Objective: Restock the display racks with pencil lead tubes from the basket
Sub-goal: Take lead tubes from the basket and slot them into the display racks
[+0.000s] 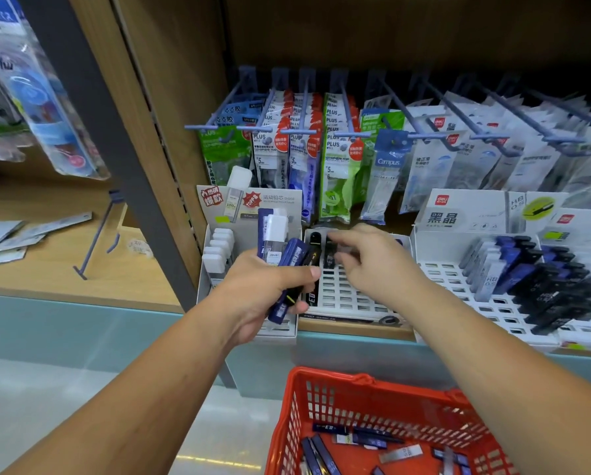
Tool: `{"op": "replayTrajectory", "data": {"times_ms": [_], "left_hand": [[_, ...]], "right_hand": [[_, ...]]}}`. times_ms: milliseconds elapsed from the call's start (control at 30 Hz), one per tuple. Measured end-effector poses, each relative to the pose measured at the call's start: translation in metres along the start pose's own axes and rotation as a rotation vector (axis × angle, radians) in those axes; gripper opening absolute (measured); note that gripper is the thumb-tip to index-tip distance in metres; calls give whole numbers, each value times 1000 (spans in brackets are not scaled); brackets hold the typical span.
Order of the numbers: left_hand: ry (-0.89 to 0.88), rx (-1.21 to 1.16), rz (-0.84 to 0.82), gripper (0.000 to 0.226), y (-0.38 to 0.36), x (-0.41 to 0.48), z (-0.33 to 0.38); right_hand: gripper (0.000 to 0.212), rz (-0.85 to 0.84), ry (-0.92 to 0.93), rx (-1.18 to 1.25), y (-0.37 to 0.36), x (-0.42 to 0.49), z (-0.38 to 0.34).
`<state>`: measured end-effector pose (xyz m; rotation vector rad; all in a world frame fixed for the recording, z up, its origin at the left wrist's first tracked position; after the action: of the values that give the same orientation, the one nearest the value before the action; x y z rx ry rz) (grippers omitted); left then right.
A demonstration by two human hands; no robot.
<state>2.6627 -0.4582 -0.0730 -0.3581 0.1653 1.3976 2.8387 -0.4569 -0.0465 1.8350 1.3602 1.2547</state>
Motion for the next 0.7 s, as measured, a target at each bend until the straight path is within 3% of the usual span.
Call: {"op": "replayTrajectory", "data": {"times_ms": [100, 200, 300, 367, 433, 567, 700], "left_hand": [[1, 0, 36, 28, 2, 0, 0], [1, 21, 45, 27, 2, -2, 2], [-5, 31, 18, 25, -2, -7, 4], [-19, 43, -16, 22, -6, -11, 6], [-39, 56, -42, 23, -11, -15, 8], [-61, 100, -41, 32, -15, -18, 11], [-88, 121, -53, 33, -19, -20, 13]], "right_hand": [[49, -104, 60, -56, -2, -5, -6], [54, -89, 33, -132, 4, -6, -3], [34, 37, -116, 189, 20, -4, -4], [14, 9, -288, 504, 20, -6, -7], [15, -79, -420, 718, 16, -13, -11], [15, -162, -481, 957, 23, -26, -9], [6, -139, -523, 1004, 27, -33, 1]]}}
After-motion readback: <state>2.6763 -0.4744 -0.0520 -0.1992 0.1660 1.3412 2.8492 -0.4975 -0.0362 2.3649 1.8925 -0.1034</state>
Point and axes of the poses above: each hand's wrist, its own x-axis towards the middle knuckle, its own y-axis out of the back of the hand, z = x × y, the point moved 7 cm from there along x, towards the middle knuckle, and after that the axes turned 10 degrees about z, right-handed, at the moved point
